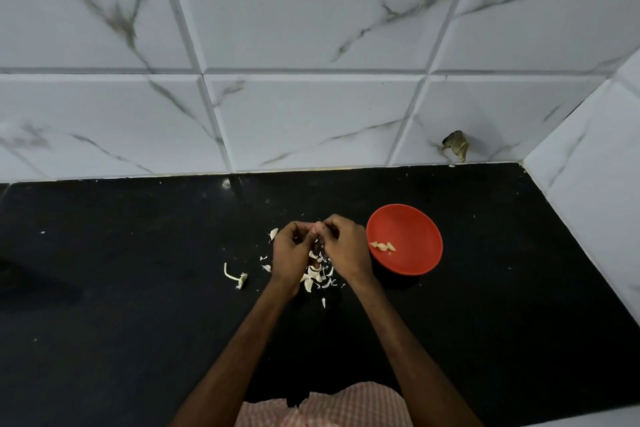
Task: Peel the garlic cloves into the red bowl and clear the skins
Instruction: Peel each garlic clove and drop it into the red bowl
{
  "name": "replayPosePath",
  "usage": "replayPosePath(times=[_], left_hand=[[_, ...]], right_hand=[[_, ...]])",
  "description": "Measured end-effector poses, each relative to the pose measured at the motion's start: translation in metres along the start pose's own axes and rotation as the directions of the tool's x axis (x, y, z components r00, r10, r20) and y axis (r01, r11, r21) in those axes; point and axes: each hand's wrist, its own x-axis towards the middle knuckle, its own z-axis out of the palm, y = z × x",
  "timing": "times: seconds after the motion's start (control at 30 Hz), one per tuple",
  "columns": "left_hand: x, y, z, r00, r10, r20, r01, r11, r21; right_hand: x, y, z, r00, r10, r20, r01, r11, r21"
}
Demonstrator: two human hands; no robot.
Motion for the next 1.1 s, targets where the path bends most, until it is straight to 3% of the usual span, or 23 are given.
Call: replayPosePath(times=[0.17,0.4,0.57,0.73,0.87,1.0,1.1], left_hand=[[-0.001,-0.002,0.007,0.998,-0.048,-0.038,0.047,0.998,-0.039],[-0.004,-0.003,0.008,0.998,-0.005,-0.066,0.003,0.999,-0.043],[-0.003,0.006,0.007,0.997,-0.074,-0.015,0.072,0.989,-0.130],[-0.002,0.012,-0.005,0.966,-0.222,0.129,0.251,0.924,-0.289],[-0.003,0.014,-0.008,0.989,-0.115,0.095,0.136,0.959,-0.249],[-0.003,0.013,-0.008,0.991,0.132,0.007,-0.132,0.991,0.012],[-0.001,0.013,-0.011,0.982,0.185,0.030,-0.187,0.979,0.081]], right_hand=[[-0.001,-0.003,0.004,0.984,0.169,-0.054,-0.152,0.960,0.237],[0.001,-0.008,0.002,0.993,0.099,0.057,-0.097,0.994,-0.043],[0.000,-0.009,0.003,0.995,0.094,0.034,-0.093,0.995,-0.025],[0.002,-0.009,-0.004,0.990,0.082,0.111,-0.103,0.975,0.196],[0.003,-0.007,-0.009,0.980,0.079,0.184,-0.127,0.955,0.268],[0.006,-0.009,-0.012,0.976,0.087,0.201,-0.150,0.934,0.324],[0.006,-0.010,-0.014,0.969,0.089,0.230,-0.170,0.917,0.360]])
